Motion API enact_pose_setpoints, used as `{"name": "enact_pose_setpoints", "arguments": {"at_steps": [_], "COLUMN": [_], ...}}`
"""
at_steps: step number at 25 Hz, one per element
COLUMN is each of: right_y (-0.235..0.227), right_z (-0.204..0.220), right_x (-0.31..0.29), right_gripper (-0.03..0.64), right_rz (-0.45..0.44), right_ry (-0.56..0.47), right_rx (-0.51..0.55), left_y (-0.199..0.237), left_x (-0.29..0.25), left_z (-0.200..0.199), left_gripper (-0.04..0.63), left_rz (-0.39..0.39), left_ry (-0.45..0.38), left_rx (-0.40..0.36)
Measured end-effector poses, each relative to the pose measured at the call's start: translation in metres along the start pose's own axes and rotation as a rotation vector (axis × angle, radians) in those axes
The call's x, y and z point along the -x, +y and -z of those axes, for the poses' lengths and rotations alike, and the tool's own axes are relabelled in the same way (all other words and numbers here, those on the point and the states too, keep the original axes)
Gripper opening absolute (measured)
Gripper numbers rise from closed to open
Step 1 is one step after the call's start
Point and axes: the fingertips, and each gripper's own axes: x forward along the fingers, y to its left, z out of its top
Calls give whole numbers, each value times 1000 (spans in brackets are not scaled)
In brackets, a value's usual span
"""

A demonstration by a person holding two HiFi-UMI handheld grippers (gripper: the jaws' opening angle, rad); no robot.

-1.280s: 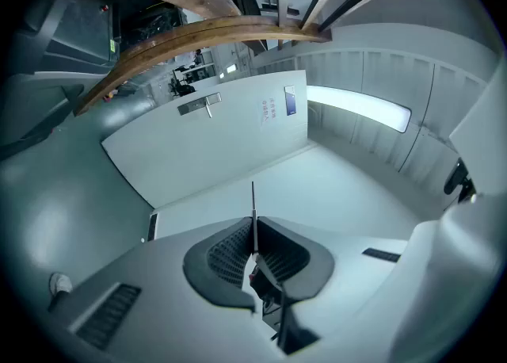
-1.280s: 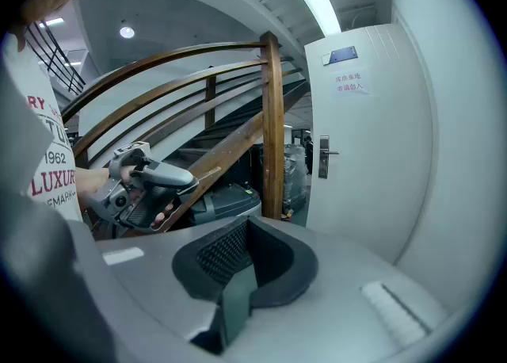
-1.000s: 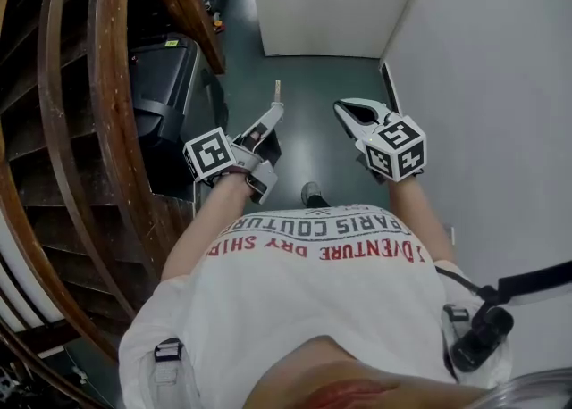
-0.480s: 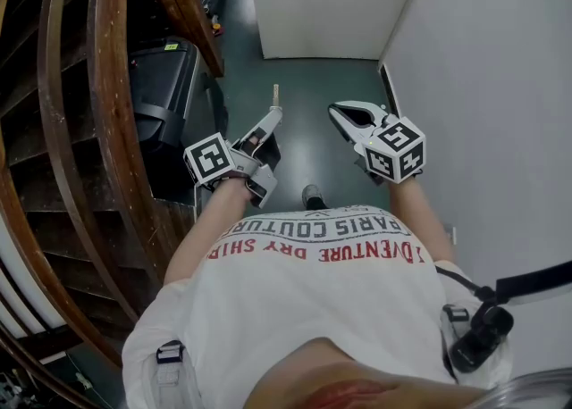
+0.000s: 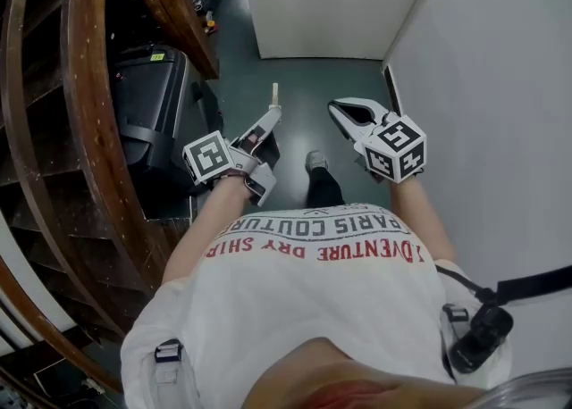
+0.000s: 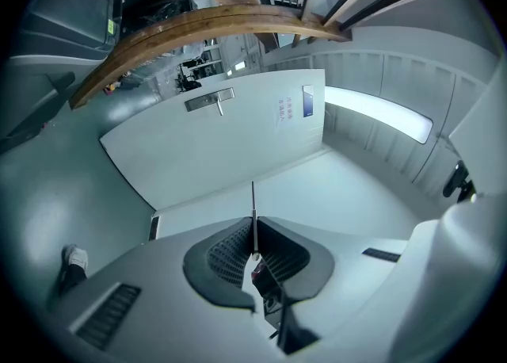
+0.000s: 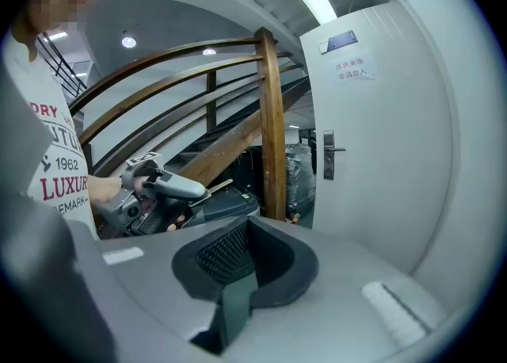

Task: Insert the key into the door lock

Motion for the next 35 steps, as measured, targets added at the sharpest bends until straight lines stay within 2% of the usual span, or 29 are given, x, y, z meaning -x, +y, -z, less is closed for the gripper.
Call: {"name": "enact_pose_setpoints", "arguments": {"at_steps": [4,7,11,14,17,20,24,27,35], "right_y": [-91,-170,-282,-336,-365,-378,-405,-435,-505], "right_z": [-12,-30,-70,-108,-133,-141,-163,-176,-212], "right_x": [-51,-89,-136,-171,-199,-220,-269,-314,-419], "right_gripper": [2,2,2,2,3,3,3,3,3], "right_rz": [-38,-67,-73,-97,-113,-121,-137,-131,-112], "right_ry": [45,73,80,61,34,-3,5,22,24], "right_rx": [1,21,70,100,118,133,170,173,174], "left_y": [33,52,70,71,77,92,119,146,212], "left_x": [-82,-156,-250,-287,-297,-298,-314,-333,-375], "left_z": [-58,-106,-181,-237,-279,-302,-362,-407,-507], "left_gripper": [23,23,23,23,23,23,23,23,23], "left_rz": [1,-9,-44,-62,-70,-74,-66,-57,-102], "left_ry": [-16,-12,-32,-76,-120,-148,-187,-181,-137], "left_rx": [27,18,21,-9,-19,-27,3,31,76]}}
